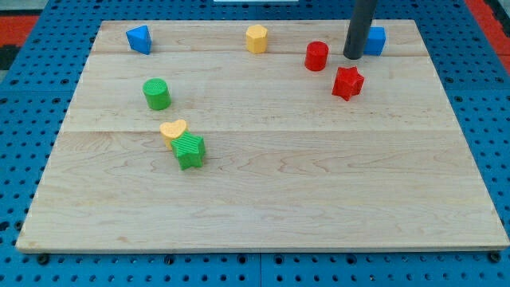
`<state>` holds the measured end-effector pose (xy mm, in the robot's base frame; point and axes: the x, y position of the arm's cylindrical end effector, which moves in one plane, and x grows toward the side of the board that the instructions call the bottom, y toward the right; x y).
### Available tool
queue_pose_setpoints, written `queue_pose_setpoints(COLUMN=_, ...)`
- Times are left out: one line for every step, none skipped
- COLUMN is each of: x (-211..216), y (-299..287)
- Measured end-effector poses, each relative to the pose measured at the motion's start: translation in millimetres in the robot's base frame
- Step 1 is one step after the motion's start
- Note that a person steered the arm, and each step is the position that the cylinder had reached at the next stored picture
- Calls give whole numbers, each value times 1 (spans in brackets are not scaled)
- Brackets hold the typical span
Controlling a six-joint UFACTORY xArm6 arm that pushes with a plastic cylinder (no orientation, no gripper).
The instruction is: Move the green circle into the yellow heart
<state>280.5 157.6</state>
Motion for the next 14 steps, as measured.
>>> queue_pose_setpoints(x=0, y=-8)
queue_pose_setpoints(x=0, y=-16)
queue_pose_setpoints(x=2, y=-22)
queue_pose_setpoints(x=13, y=-31)
queue_pose_setpoints(x=29, y=-34)
queue_pose_setpoints(x=40, y=-39)
queue_pose_setpoints(x=22, y=-23)
queue_pose_setpoints(x=48, y=-16)
queue_pose_setpoints(x=78, y=-57)
queue_pose_setpoints(x=61, y=-89)
queue_pose_setpoints(x=61, y=-195)
queue_pose_setpoints(x=60, y=-261)
queue_pose_setpoints(x=55, y=-261)
queue_pose_setpoints(x=56, y=-315)
